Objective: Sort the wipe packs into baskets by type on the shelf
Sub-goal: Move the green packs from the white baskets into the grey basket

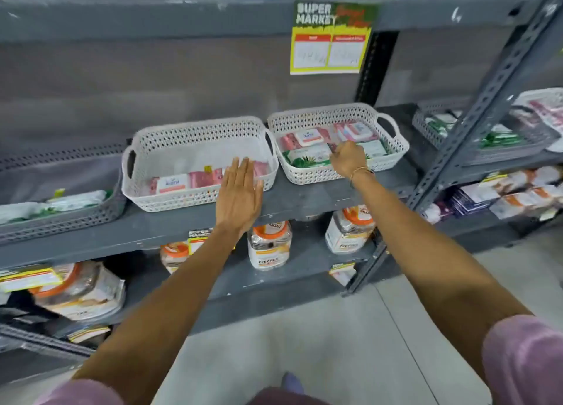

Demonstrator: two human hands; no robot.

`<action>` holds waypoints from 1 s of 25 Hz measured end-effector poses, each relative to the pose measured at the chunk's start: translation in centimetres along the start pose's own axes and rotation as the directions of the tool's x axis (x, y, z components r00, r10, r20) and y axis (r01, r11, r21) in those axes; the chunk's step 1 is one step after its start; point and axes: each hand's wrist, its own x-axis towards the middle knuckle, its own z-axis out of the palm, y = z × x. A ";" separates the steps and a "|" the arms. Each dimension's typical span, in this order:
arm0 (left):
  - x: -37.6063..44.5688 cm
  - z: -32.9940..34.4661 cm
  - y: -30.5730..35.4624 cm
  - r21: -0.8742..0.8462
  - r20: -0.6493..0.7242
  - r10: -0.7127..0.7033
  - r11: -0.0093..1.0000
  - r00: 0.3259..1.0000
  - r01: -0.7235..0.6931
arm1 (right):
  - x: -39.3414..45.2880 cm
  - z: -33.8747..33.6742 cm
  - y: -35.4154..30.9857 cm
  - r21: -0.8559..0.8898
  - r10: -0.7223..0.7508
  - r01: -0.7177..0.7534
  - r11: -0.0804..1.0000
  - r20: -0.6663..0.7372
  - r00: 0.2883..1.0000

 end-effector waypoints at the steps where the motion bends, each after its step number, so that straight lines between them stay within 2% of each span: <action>1: 0.3 0.8 0.3 0.005 0.003 -0.036 0.999 0.999 0.036 | 1.1 -0.1 0.2 -0.003 0.042 -0.042 0.999 0.021 0.999; 4: 0.3 2.2 0.1 0.057 -0.068 -0.069 0.996 0.995 0.073 | 4.0 0.1 -0.2 -0.018 0.097 -0.097 0.995 0.028 0.995; 9: 1.0 3.3 -0.2 0.093 -0.149 -0.080 0.991 0.986 0.094 | 6.5 2.0 -0.5 -0.259 0.074 0.018 0.966 0.338 0.938; 12: 0.9 3.8 -0.1 0.091 -0.172 -0.083 0.991 0.982 0.100 | 7.4 3.0 -0.2 -0.262 0.141 -0.042 0.964 0.372 0.917; 14: 0.9 4.0 -0.2 0.094 -0.184 -0.084 0.990 0.979 0.103 | 7.7 3.0 0.0 -0.137 0.202 -0.162 0.977 0.371 0.906; 17: 0.6 3.8 -0.2 0.085 -0.157 -0.082 0.992 0.984 0.096 | 7.7 2.9 0.6 0.205 0.194 -0.279 0.938 0.355 0.914; 20: 0.8 3.0 -0.1 0.044 -0.089 -0.079 0.996 0.993 0.083 | 7.5 1.8 0.0 0.497 0.144 -0.226 0.838 0.199 0.969; 23: 0.2 1.9 -2.1 0.014 -0.096 -0.084 0.996 0.992 0.085 | 6.6 0.1 -2.8 0.668 0.147 -0.126 0.734 0.026 0.989; 25: -1.2 0.6 -5.4 0.000 -0.132 -0.135 0.991 0.982 0.136 | 5.4 0.1 -5.9 0.726 0.100 -0.057 0.686 -0.017 0.995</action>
